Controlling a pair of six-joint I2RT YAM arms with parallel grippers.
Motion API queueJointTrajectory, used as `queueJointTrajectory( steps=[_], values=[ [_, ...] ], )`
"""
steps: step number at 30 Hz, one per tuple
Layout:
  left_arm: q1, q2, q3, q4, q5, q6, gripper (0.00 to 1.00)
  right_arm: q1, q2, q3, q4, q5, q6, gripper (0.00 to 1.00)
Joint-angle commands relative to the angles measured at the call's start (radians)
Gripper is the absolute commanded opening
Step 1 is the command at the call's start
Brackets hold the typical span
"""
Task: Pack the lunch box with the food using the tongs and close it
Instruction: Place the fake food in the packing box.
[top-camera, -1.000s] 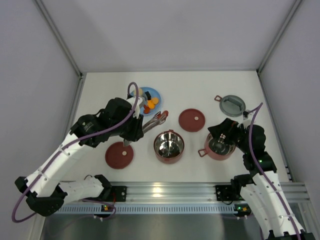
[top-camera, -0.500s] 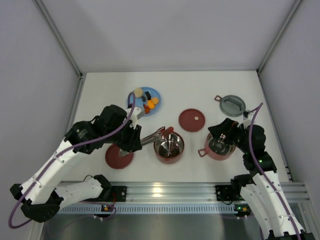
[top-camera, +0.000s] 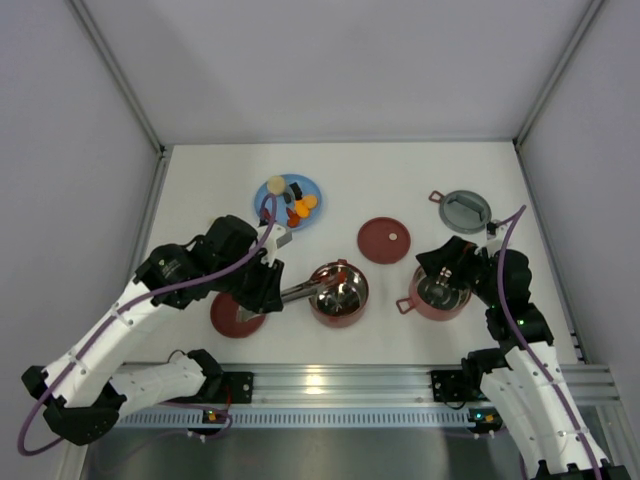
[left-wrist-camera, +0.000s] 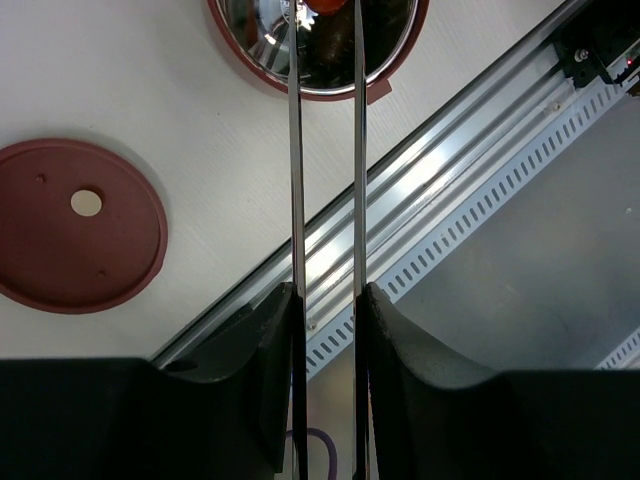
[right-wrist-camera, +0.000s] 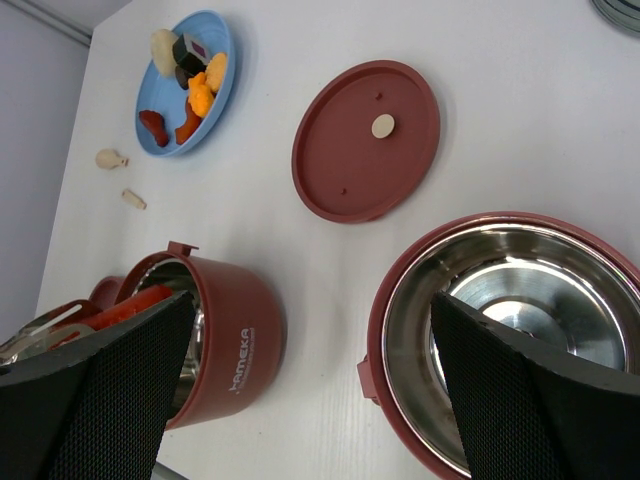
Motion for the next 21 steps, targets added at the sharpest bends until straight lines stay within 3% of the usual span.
queueJointTrajectory(
  steps=[1,13,21],
  values=[
    [-0.007,-0.012,0.002,0.022,0.036,0.001,0.02,-0.012,0.001,0.029,0.037,0.006,-0.012,0.99],
    [-0.007,0.008,0.017,0.039,0.031,0.001,0.34,-0.012,0.003,0.035,0.031,0.008,-0.018,0.99],
    [-0.007,0.02,0.031,0.043,0.05,0.009,0.45,-0.013,0.0,0.038,0.025,0.012,-0.019,1.0]
  ],
)
